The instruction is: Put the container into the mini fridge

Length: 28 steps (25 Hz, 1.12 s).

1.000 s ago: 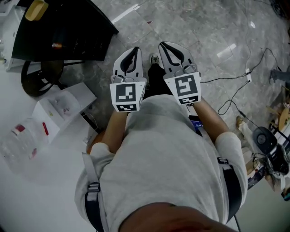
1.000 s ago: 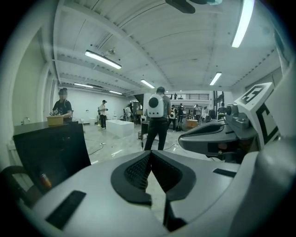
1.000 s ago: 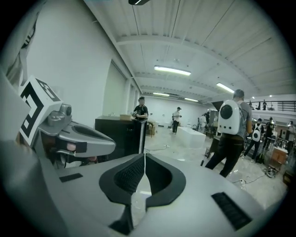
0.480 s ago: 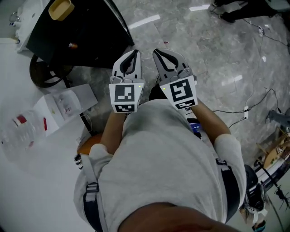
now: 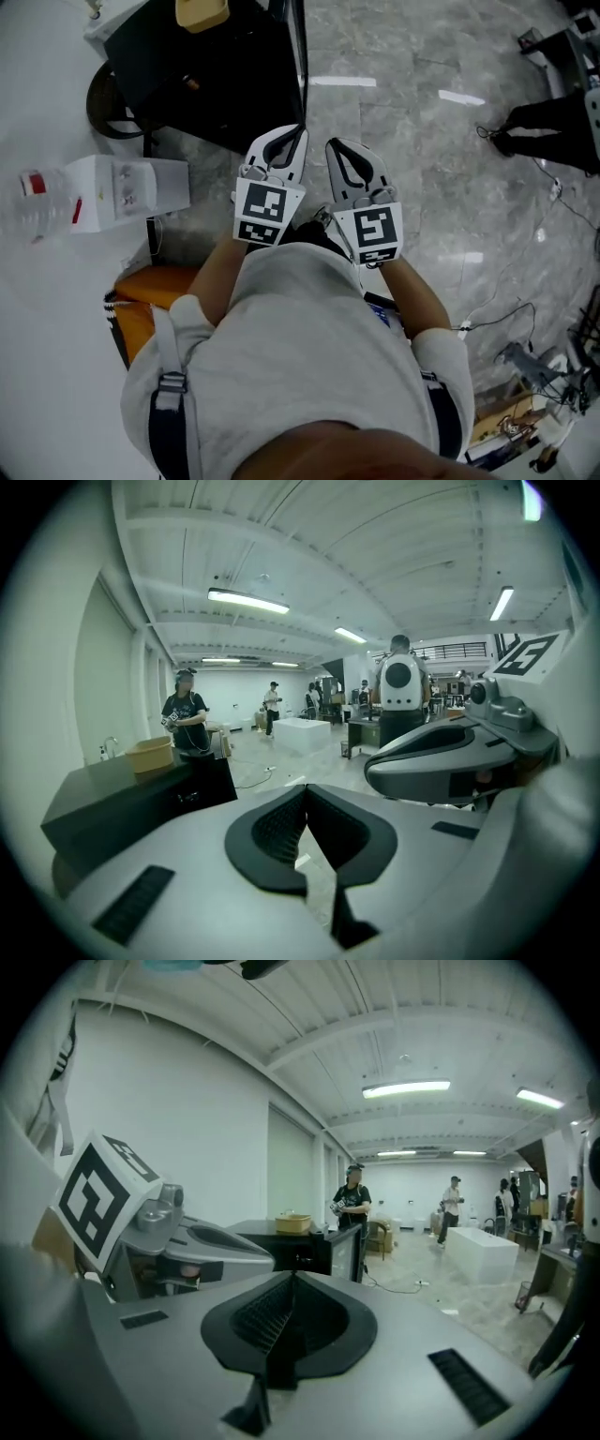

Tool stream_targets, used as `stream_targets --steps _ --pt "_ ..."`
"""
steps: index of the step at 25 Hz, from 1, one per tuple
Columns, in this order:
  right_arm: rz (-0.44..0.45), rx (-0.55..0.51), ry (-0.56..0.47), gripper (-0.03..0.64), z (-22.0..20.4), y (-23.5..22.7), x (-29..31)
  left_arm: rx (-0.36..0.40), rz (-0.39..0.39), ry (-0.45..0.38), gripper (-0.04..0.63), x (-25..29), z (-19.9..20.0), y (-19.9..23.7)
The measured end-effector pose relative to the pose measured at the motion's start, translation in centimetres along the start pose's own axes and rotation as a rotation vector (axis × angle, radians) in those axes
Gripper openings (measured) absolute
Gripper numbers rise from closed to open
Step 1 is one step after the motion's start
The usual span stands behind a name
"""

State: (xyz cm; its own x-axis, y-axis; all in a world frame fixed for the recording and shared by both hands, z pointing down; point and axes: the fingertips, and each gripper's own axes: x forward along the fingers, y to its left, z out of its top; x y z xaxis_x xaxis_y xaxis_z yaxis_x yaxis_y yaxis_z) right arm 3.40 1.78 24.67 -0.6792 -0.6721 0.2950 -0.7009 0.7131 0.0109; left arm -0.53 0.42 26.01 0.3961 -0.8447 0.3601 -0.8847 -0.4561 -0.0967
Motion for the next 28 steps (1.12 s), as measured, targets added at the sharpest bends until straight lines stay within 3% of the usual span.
stream_targets --steps 18,21,28 --pt "0.080 -0.073 -0.006 0.040 6.4 -1.7 13.1 0.159 0.125 0.063 0.012 5.6 1.8 16.0" --pt "0.098 -0.090 -0.005 0.040 7.3 -1.5 15.6 0.180 0.125 0.093 0.012 6.7 1.8 18.5" --pt "0.201 -0.125 0.016 0.040 7.8 1.2 19.6 0.309 0.101 0.160 0.014 5.7 1.2 21.5"
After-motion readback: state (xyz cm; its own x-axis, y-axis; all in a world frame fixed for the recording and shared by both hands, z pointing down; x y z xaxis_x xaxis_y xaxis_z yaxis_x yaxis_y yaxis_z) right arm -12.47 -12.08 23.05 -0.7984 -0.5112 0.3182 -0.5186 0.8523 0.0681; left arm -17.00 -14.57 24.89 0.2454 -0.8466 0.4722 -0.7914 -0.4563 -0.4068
